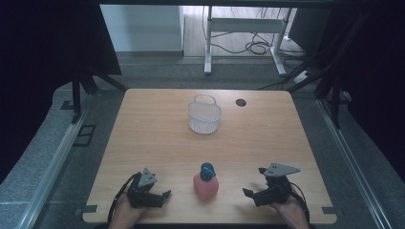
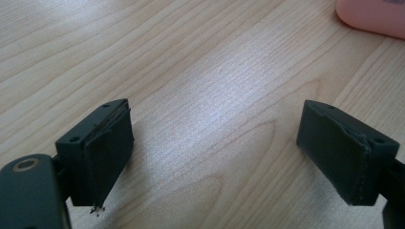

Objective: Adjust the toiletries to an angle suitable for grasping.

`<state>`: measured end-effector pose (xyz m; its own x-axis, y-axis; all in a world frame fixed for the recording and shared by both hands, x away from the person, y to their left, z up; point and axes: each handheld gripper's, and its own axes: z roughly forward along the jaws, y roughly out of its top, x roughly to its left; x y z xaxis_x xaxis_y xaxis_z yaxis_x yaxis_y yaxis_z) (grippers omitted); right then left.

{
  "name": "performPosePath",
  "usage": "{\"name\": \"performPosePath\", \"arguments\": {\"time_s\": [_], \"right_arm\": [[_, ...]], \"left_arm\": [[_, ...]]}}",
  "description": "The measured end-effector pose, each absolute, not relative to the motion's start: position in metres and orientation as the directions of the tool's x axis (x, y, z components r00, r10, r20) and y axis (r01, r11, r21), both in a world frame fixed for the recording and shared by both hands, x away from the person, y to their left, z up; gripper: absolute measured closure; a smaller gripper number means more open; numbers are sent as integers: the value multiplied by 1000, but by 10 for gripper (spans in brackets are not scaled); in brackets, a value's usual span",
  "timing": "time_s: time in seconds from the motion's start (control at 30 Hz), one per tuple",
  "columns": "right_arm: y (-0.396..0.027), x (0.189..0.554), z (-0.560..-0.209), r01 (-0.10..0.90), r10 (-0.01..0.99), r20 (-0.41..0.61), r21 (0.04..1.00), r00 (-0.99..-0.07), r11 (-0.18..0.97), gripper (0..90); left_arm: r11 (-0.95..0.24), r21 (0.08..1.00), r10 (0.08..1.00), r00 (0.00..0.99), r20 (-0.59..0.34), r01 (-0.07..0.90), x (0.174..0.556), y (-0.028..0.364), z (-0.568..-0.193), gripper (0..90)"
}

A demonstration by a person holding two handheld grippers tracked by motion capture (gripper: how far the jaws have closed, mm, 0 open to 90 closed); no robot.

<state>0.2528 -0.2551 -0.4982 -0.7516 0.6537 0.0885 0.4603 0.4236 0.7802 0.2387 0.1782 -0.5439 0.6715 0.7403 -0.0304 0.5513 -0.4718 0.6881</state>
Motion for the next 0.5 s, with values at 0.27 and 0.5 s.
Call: {"name": "performPosePath", "arguments": {"time_s": [0.27,0.5], "right_arm": [[-240,250,-490,445,623,94,781,-777,438,0],[-228,247,-479,425,606,92,794,-790,434,0]], "left_arm": [[-471,688,741,671,-30,552,239,178,-544,119],[-471,688,742,670,-30,552,238,178,-544,120]]}}
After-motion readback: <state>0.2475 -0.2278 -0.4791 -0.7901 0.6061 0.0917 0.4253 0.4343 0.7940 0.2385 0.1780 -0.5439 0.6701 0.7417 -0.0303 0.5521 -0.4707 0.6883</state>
